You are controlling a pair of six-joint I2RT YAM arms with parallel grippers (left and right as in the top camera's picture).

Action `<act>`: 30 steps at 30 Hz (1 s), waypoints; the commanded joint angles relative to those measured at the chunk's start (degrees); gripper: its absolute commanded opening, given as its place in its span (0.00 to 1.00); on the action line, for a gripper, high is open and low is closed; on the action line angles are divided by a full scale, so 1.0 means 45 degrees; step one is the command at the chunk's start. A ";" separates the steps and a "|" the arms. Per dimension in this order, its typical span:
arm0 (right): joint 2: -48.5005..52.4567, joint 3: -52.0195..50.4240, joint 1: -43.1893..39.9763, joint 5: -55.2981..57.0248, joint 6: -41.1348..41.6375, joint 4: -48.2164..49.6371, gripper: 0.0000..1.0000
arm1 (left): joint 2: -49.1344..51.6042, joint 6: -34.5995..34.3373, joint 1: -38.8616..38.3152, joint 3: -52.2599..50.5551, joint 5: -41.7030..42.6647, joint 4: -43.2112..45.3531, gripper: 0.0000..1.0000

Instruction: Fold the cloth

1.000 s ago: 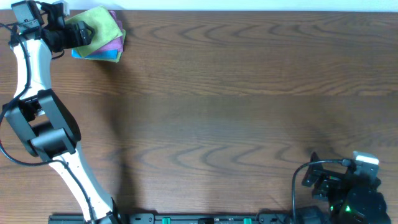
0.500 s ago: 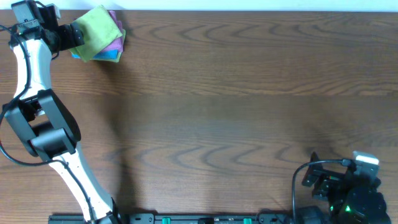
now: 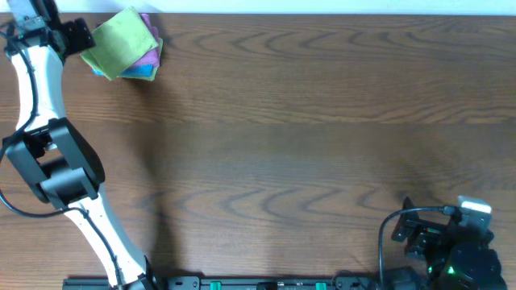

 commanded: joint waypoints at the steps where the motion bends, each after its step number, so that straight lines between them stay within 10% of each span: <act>1: 0.0015 -0.0107 -0.0068 0.0170 0.0107 -0.0015 0.99 | -0.0510 -0.0151 0.0063 0.0937 -0.0559 -0.0146 0.95; 5: 0.0015 -0.0107 -0.0068 0.0170 0.0107 -0.0015 0.99 | -0.0554 -0.0335 0.0000 0.1914 -0.0267 -0.1486 0.95; 7: 0.0015 -0.0107 -0.0068 0.0170 0.0107 -0.0015 0.99 | -0.0554 -0.0330 -0.0053 0.2608 0.0772 -0.2832 0.61; 9: 0.0015 -0.0107 -0.0068 0.0170 0.0107 -0.0015 0.99 | -0.0554 -0.0330 -0.0058 0.3026 0.2555 -0.3750 0.06; 13: 0.0015 -0.0107 -0.0068 0.0170 0.0107 -0.0015 0.99 | -0.0525 -0.0379 0.0068 0.2880 0.8383 -0.3832 0.05; 30: 0.0015 -0.0107 -0.0068 0.0170 0.0107 -0.0015 0.99 | 0.1870 -0.4143 0.0117 0.2608 1.4299 -0.0816 0.06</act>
